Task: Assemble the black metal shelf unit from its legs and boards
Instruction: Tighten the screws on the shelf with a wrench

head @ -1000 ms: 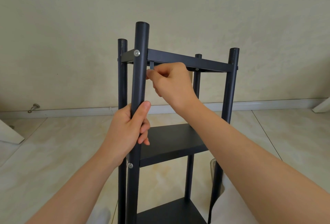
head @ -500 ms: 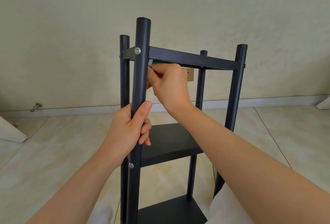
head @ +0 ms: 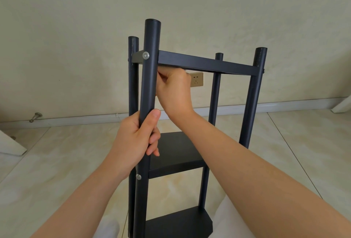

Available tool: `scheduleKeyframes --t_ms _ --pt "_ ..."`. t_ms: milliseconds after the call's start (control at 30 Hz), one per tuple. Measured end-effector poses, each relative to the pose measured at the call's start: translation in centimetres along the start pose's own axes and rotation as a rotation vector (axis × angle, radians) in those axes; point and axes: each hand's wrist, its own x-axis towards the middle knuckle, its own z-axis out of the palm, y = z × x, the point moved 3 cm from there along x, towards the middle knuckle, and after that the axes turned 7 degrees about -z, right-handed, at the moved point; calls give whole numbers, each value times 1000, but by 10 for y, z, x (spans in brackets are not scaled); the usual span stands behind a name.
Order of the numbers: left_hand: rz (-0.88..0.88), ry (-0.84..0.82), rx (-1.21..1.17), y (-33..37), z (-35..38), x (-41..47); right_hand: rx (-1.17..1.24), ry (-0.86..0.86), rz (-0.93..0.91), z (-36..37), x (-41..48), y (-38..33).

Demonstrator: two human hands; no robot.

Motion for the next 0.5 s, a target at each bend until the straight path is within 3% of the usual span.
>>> scheduleKeyframes --t_ms 267,500 --pt "-22 6 51 1 -6 1 -177 -266 61 -16 -14 14" --pt "-39 47 132 -5 -25 9 -295 -299 78 -69 -19 29"
